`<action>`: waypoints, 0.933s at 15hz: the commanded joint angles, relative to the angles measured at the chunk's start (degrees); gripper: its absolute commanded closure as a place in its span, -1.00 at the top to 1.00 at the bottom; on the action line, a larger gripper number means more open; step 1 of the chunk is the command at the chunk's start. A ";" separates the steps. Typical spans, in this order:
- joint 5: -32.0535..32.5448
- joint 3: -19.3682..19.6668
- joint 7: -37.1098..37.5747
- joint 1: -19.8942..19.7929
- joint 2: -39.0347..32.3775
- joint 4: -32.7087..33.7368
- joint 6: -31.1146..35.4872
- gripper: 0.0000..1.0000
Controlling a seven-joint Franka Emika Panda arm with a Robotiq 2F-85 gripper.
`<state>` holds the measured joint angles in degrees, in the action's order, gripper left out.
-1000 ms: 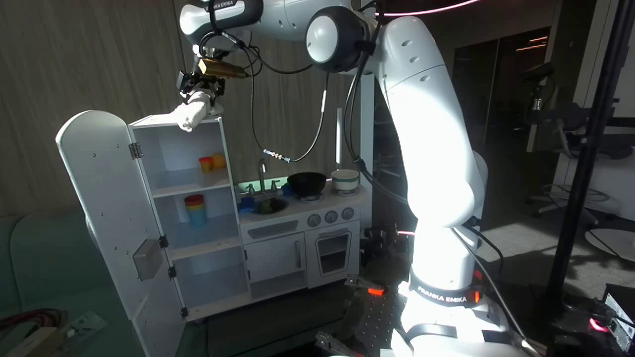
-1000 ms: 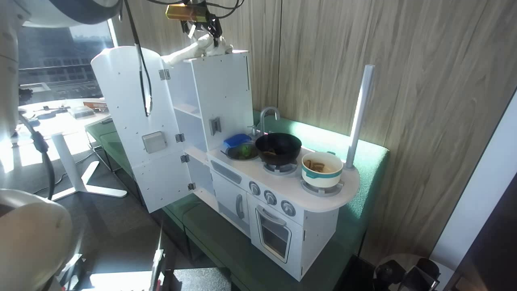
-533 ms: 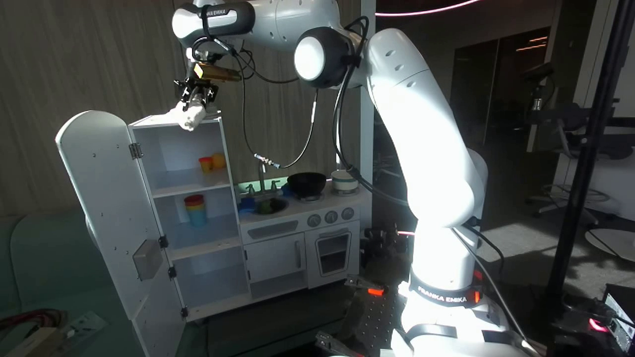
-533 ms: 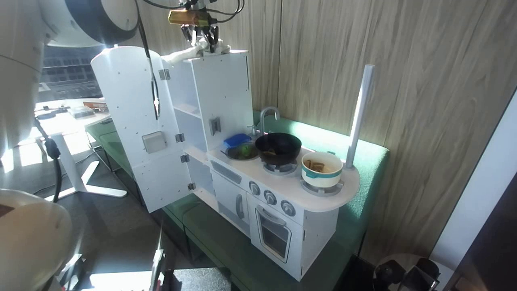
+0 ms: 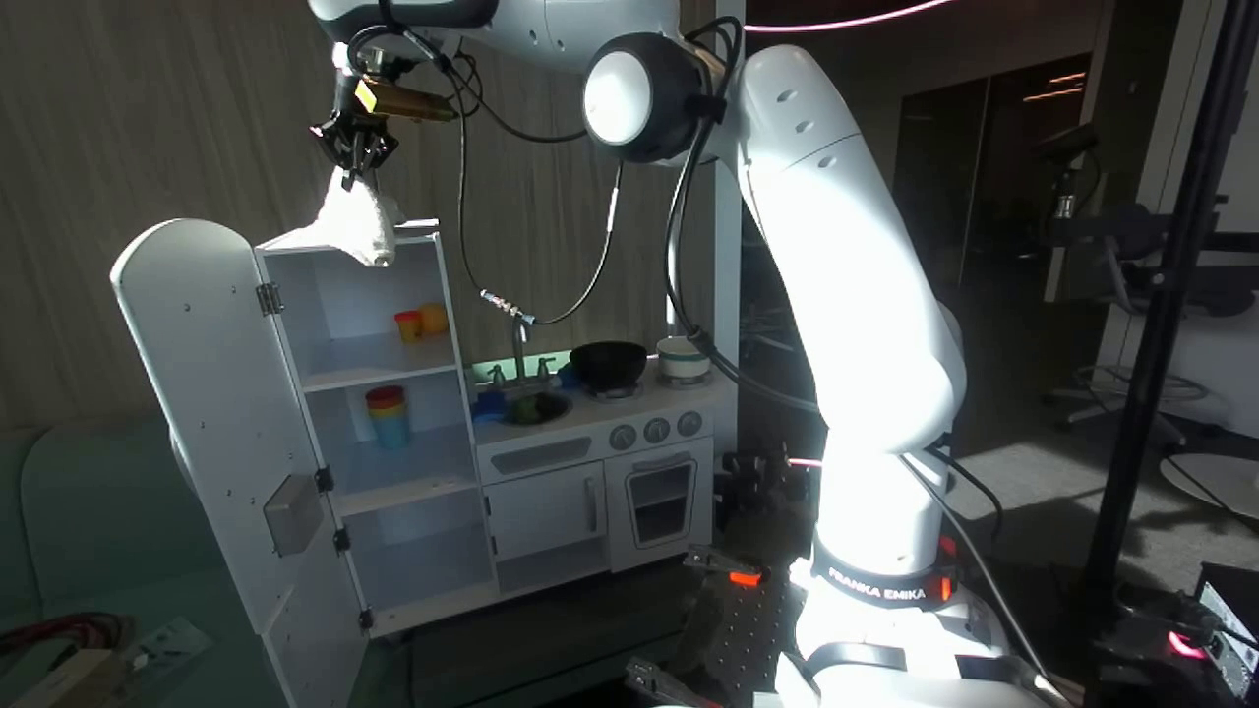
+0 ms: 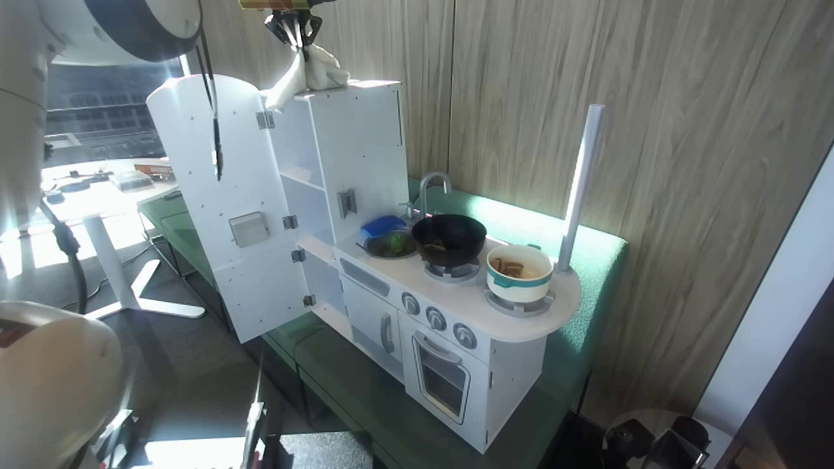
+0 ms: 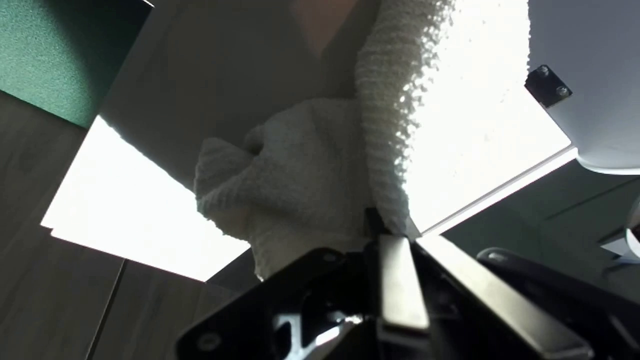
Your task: Use the towel to wipe the sink then place it back on top of the cabinet.
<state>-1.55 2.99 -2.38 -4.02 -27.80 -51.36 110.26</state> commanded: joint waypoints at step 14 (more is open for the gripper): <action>27.00 0.80 12.85 9.04 31.88 -21.99 -1.15 -0.95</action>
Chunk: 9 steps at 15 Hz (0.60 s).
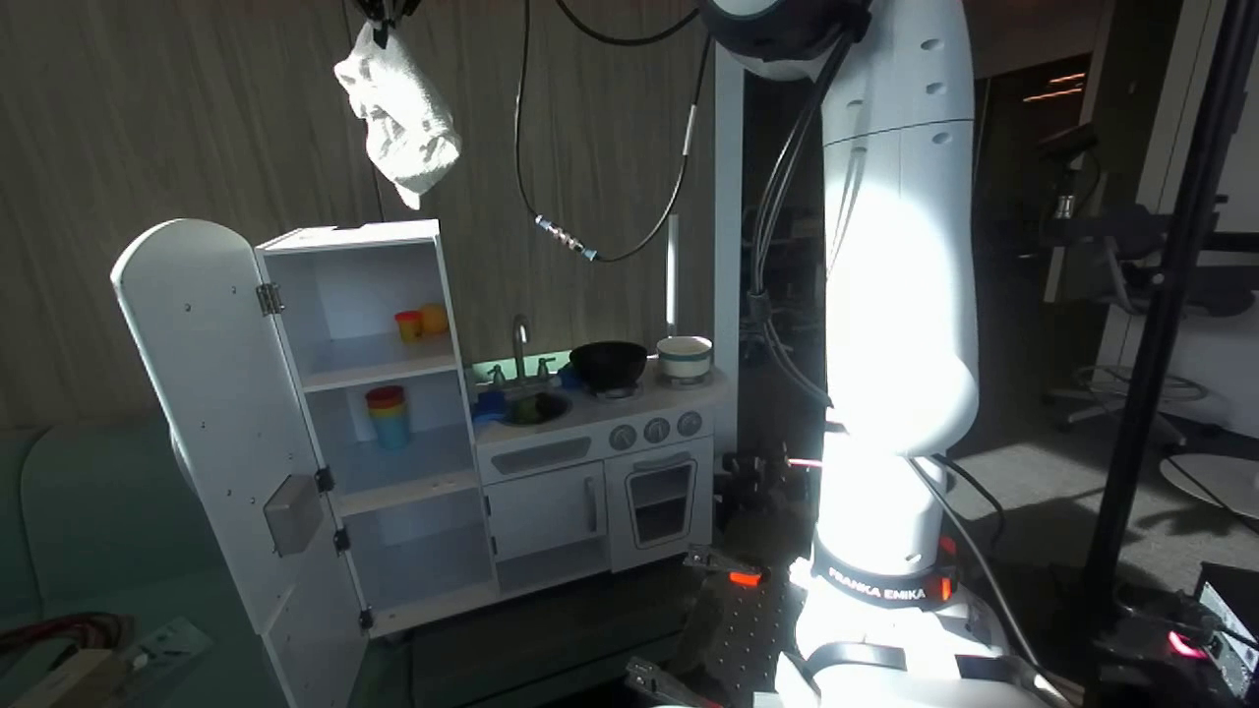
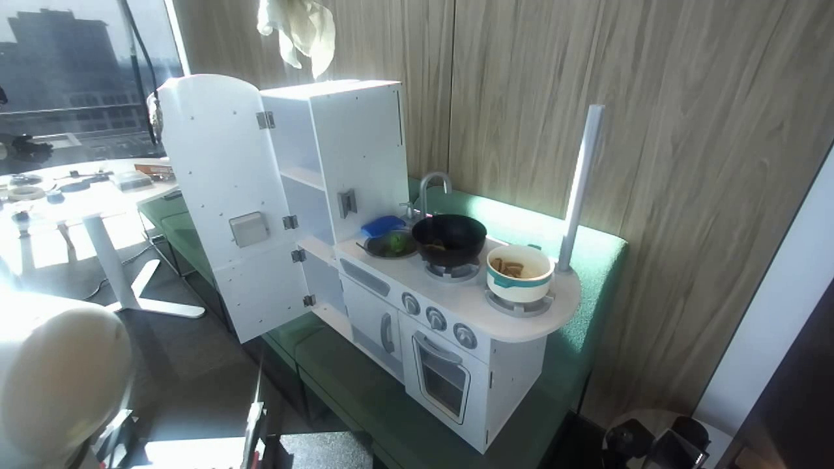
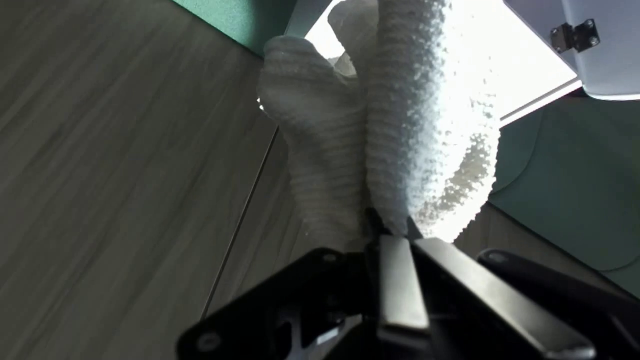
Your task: Use the towel to wipe the sink then place it back on top of the cabinet.
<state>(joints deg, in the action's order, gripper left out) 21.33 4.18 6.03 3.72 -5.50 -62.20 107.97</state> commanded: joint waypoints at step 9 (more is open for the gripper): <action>-7.79 2.33 6.61 -2.87 25.10 -39.37 7.07 -0.96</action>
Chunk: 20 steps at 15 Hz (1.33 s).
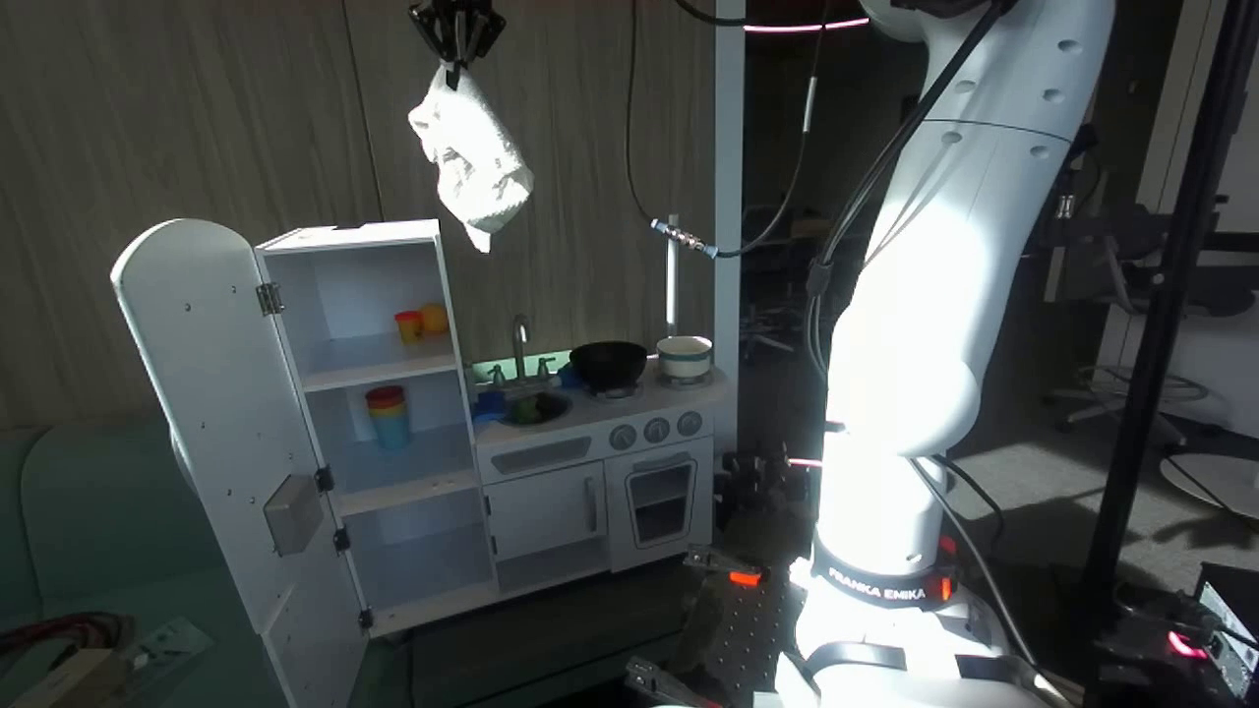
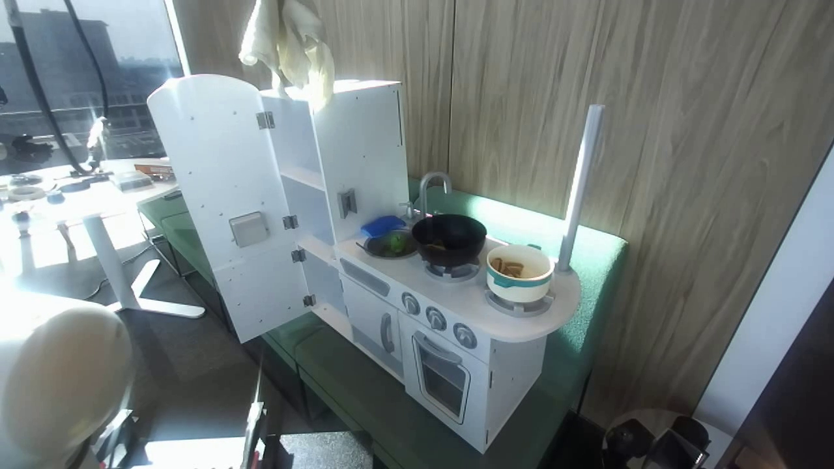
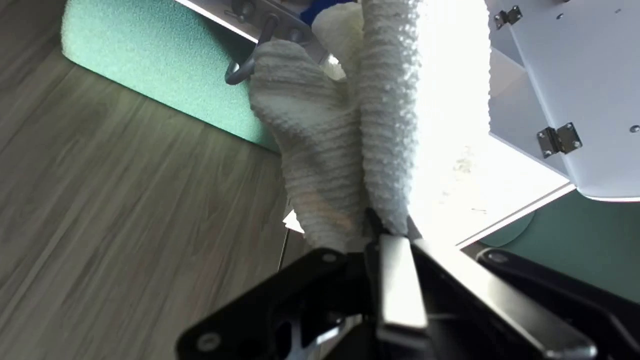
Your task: Use the towel to wipe the sink then place it back on top of the cabinet.
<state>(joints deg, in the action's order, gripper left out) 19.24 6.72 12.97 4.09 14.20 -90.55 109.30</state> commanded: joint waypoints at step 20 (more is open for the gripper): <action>-38.06 12.27 -30.30 -15.30 -16.10 -23.37 28.41 -0.96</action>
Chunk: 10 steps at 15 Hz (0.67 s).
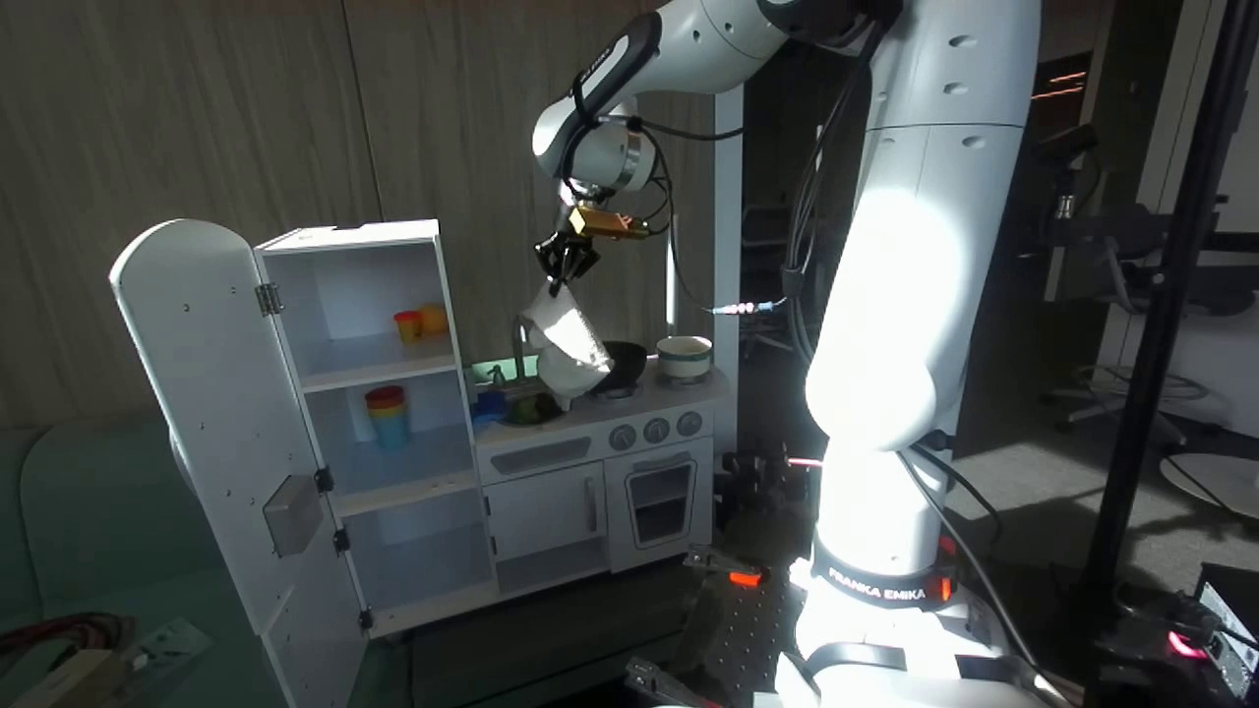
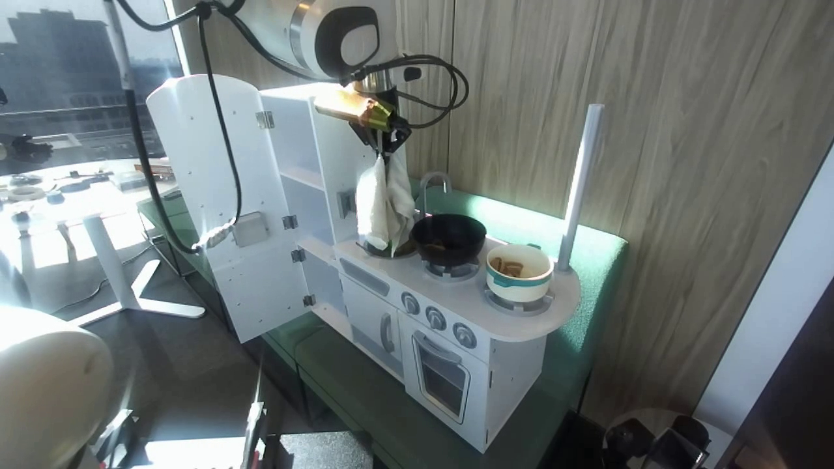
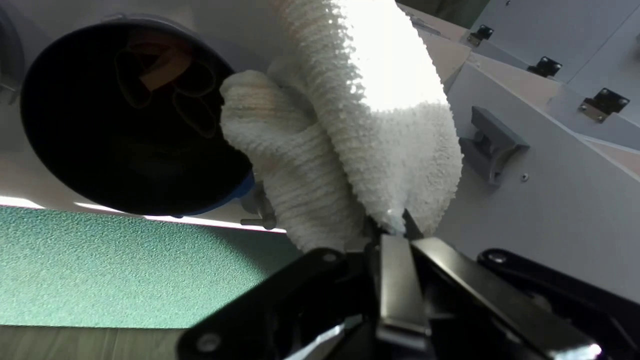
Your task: Use the towel to wipe the sink then place it back on top of the cabinet.
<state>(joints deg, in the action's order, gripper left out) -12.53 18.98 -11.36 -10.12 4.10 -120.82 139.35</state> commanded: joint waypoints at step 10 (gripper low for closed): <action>-18.55 -4.46 -20.27 -11.48 -18.81 24.23 -18.04 -0.36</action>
<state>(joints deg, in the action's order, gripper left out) -30.12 16.42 -29.75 -18.71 -12.06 -103.01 126.06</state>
